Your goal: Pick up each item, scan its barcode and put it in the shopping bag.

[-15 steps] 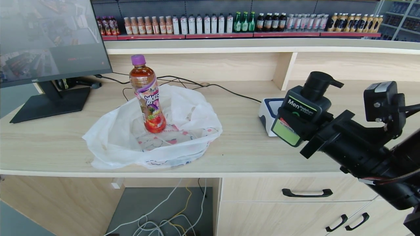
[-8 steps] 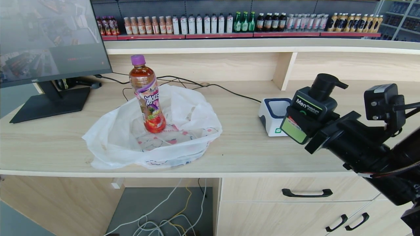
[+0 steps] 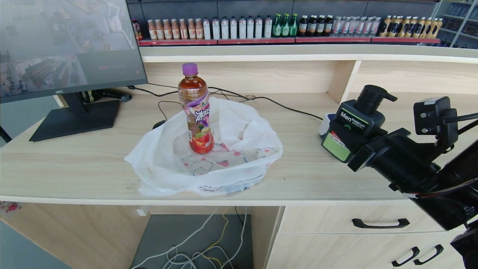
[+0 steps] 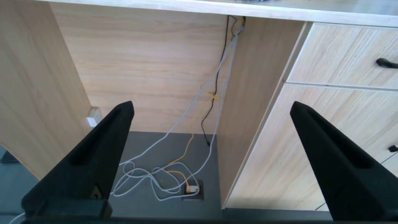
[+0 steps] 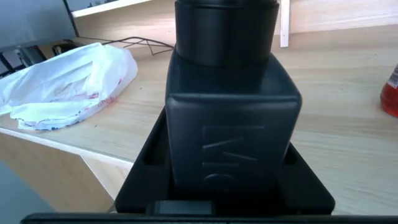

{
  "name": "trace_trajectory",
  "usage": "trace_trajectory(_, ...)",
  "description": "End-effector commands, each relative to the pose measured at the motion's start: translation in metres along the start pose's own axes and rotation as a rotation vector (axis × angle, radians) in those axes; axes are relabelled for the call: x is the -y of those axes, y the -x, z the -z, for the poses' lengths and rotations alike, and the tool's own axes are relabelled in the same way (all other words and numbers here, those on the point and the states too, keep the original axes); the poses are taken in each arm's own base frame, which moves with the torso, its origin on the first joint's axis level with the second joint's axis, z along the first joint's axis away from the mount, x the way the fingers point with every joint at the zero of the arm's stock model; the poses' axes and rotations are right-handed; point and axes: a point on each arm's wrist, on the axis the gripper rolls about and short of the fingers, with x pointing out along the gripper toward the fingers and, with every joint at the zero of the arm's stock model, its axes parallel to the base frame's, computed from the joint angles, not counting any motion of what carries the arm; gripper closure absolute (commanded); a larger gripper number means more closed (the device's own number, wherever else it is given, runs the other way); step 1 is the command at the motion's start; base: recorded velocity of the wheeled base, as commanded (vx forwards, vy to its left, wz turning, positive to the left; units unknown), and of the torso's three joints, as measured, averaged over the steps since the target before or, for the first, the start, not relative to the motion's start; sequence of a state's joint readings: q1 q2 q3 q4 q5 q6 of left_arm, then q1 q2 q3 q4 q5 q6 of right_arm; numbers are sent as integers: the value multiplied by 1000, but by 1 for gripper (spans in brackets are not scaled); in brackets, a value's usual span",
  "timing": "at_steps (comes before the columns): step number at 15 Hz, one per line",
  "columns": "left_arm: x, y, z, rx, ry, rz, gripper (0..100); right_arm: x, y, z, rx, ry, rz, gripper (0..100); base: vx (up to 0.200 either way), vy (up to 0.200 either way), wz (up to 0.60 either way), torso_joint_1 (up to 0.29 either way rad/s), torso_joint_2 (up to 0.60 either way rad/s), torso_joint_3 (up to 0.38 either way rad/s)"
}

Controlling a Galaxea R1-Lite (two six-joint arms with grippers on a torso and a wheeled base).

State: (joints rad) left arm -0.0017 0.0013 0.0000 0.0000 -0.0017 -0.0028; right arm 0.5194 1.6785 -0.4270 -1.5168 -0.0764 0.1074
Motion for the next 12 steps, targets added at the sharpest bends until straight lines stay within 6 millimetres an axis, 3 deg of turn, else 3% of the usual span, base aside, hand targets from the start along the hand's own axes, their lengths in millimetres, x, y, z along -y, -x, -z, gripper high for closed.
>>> trace_trajectory(1, 0, 0, 0, 0, 0, 0, 0, -4, 8, -2, -5, 4, -15, 100, 0, 0, 0, 0, 0, 0)
trace_trajectory(10, 0, 0, 0, 0, 0, 0, 0, -5, 36, -15, 14, 8, -44, 100, 0, 0, 0, 0, 0, 0)
trace_trajectory(12, 0, 0, 0, 0, 0, 0, 0, -10, 43, -17, 4, 38, -195, 100, 0, 0, 0, 0, 0, 0)
